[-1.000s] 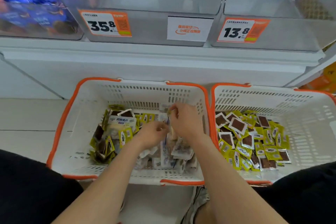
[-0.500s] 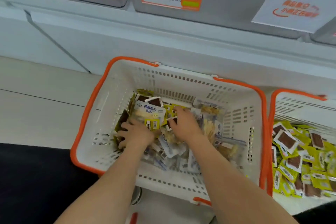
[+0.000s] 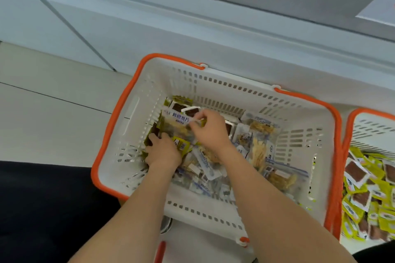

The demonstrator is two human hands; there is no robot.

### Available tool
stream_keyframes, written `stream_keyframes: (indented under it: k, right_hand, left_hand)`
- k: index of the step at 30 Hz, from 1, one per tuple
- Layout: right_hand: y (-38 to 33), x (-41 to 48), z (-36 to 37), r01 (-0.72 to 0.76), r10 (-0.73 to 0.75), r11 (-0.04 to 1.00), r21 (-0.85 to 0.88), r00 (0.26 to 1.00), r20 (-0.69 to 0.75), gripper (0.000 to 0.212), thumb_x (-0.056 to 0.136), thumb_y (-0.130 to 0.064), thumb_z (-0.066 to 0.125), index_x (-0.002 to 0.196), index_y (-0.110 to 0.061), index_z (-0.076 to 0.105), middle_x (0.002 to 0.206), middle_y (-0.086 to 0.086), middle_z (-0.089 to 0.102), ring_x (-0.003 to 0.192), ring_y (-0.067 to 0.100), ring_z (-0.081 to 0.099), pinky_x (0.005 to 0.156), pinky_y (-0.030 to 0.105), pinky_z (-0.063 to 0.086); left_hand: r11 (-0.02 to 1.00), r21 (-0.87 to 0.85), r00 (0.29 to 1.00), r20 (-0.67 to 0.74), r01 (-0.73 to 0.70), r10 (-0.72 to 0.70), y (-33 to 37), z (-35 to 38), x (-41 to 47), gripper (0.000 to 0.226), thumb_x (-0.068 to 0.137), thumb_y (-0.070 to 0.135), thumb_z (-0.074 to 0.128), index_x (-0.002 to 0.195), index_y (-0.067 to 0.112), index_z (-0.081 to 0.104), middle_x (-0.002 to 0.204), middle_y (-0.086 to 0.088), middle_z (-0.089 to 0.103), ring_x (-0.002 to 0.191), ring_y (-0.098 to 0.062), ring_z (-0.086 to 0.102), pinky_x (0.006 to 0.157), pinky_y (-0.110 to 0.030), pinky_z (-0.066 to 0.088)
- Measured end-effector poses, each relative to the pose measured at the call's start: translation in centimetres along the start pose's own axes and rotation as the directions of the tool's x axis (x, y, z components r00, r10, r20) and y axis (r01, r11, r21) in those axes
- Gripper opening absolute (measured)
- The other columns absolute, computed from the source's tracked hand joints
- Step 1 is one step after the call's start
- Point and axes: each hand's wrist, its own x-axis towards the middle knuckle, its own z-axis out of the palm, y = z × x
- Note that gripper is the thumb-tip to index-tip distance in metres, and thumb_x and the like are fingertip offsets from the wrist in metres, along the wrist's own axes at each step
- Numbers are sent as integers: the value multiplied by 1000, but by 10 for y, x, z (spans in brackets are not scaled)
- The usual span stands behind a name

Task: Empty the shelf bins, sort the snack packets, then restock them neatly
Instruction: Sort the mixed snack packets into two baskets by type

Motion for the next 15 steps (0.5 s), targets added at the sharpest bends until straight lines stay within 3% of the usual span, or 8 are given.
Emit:
stream_keyframes:
  k: [1, 3, 5, 7, 8, 10, 12, 15]
  right_hand:
    - [-2, 1, -9, -37, 39, 994, 107, 999, -16, 3, 94, -14, 68, 93, -17, 67, 98, -2, 69, 91, 14, 64, 85, 34, 54]
    - [-5, 4, -33, -58, 72, 987, 149, 993, -90, 17, 95, -8, 61, 106, -20, 65, 107, -6, 68, 92, 13, 67, 80, 32, 57]
    - [-1, 6, -64, -58, 56, 998, -16, 990, -128, 18, 91, -8, 57, 100, -20, 69, 96, -11, 67, 81, 10, 64, 71, 30, 53]
    - [2, 3, -97, -103, 85, 951, -290, 994, -72, 19, 80, -9, 58, 65, -21, 57, 61, -9, 49, 54, 10, 44, 54, 25, 38]
    - [3, -1, -111, -145, 153, 902, -407, 988, -14, 22, 75, -11, 60, 58, -20, 50, 54, -7, 43, 49, 12, 40, 52, 25, 36]
    - [3, -11, -130, -237, 369, 735, -635, 926, 81, 11, 77, -22, 68, 71, -17, 59, 66, -3, 57, 62, 17, 57, 64, 30, 52]
    - [6, -24, -129, -264, 541, 518, -814, 838, 72, 24, 80, -27, 68, 102, -19, 65, 93, 2, 65, 89, 24, 64, 88, 42, 56]
    - [5, -36, -103, -218, 481, 360, -907, 877, -20, 39, 89, -21, 63, 127, -17, 61, 123, 9, 65, 118, 36, 60, 102, 49, 47]
  left_hand:
    - [1000, 12, 1000, -15, -25, 25, -1, -1, 0, 52, 97, 30, 69, 137, 11, 43, 149, -16, 26, 127, -45, 48, 97, -51, 50]
    - [997, 33, 996, -56, -71, 73, -1, -5, 1, 43, 99, 25, 65, 135, 9, 47, 146, -18, 34, 120, -42, 57, 92, -47, 52]
    - [994, 22, 991, -80, -103, 104, 1, -8, -2, 36, 98, 17, 64, 131, 8, 52, 144, -16, 40, 115, -39, 61, 87, -45, 53]
    - [991, 19, 986, -101, -130, 131, 4, -11, -6, 32, 96, 12, 64, 127, 8, 56, 142, -16, 44, 113, -37, 63, 87, -45, 53]
    - [990, 17, 983, -114, -142, 143, 5, -12, -8, 31, 96, 11, 64, 126, 9, 57, 140, -16, 47, 113, -37, 63, 88, -44, 53]
    - [985, 12, 975, -142, -172, 172, 7, -14, -11, 30, 97, 11, 64, 126, 9, 56, 136, -16, 50, 113, -38, 63, 89, -45, 54]
    - [974, 18, 962, -155, -226, 226, 7, -16, -12, 30, 96, 11, 64, 125, 9, 56, 134, -16, 50, 111, -38, 63, 90, -46, 54]
    - [950, 55, 941, -130, -308, 313, 6, -17, -10, 24, 97, 20, 65, 120, 14, 59, 134, -14, 47, 113, -37, 59, 89, -48, 54]
